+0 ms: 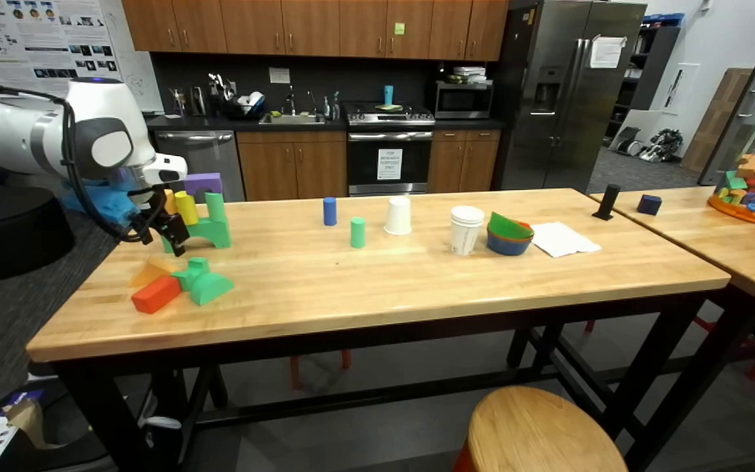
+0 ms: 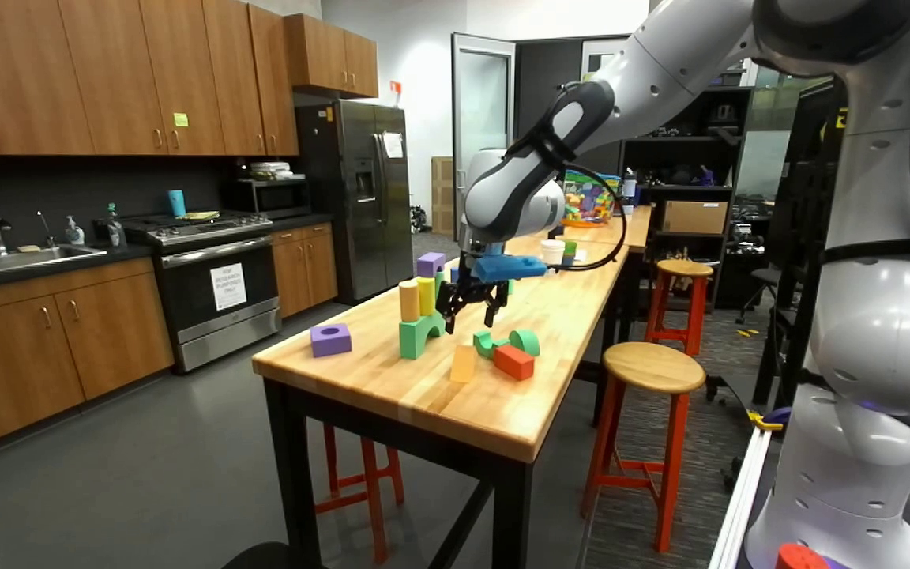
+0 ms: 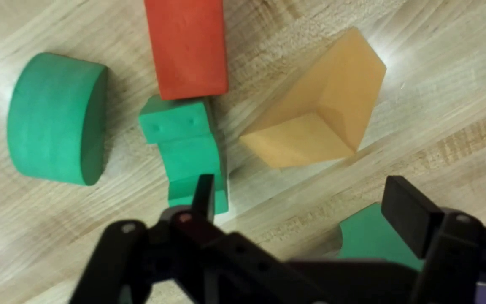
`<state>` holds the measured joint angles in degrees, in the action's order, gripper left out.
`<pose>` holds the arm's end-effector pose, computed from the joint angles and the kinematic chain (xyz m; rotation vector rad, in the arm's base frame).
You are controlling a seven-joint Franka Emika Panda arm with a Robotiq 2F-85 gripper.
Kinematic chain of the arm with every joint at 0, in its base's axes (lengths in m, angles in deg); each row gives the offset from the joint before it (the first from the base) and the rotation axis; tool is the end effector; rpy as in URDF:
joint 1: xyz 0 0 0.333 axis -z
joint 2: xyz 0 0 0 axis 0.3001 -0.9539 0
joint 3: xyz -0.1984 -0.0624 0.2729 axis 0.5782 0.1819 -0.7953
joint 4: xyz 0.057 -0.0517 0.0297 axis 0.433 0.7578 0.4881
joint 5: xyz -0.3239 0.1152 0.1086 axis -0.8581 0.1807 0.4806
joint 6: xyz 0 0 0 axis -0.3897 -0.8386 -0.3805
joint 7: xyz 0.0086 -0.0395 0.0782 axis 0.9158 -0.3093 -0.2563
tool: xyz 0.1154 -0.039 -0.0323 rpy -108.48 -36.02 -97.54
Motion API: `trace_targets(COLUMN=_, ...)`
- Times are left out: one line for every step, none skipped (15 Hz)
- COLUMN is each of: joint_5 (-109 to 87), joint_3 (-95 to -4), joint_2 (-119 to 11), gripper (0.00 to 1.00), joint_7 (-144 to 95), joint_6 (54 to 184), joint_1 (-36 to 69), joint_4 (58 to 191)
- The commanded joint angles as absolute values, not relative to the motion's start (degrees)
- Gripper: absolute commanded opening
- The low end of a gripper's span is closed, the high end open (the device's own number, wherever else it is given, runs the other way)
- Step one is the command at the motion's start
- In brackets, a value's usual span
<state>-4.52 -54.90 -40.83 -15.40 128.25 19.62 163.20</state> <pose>0.5184 -0.0078 0.3729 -3.0368 0.4690 -0.2333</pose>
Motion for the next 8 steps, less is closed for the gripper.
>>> trace_targets(joint_5=-3.79, joint_3=-53.25, joint_2=-41.1, gripper=1.0, joint_7=-17.96, joint_6=126.3, joint_1=19.66, joint_4=162.31)
trace_targets(joint_5=-4.01, joint_3=-52.99, joint_2=-41.16, gripper=1.0, joint_7=-18.61, joint_6=125.79, joint_1=19.68, joint_4=162.29)
trace_targets(joint_5=-4.38, joint_3=-52.83, joint_2=-41.22, gripper=1.0, joint_7=-19.18, joint_6=125.34, joint_1=19.65, joint_4=162.32)
trace_targets(joint_5=-4.24, joint_3=-52.78, joint_2=-41.19, gripper=1.0, joint_7=-20.38, joint_6=124.76, joint_1=19.6, joint_4=162.33)
trace_targets(joint_5=-4.15, joint_3=-52.9, joint_2=-41.12, gripper=1.0, joint_7=-22.29, joint_6=124.07, joint_1=19.48, joint_4=162.36)
trace_targets(joint_5=-3.62, joint_3=-53.19, joint_2=-40.83, gripper=1.0, joint_7=-25.23, joint_6=122.86, joint_1=19.37, joint_4=162.36)
trace_targets(joint_5=-3.78, joint_3=-53.31, joint_2=-40.79, gripper=1.0, joint_7=-27.33, joint_6=121.96, joint_1=19.28, joint_4=162.31)
trace_targets(joint_5=-3.22, joint_3=-53.46, joint_2=-40.61, gripper=1.0, joint_7=-30.3, joint_6=120.99, joint_1=19.24, joint_4=162.3)
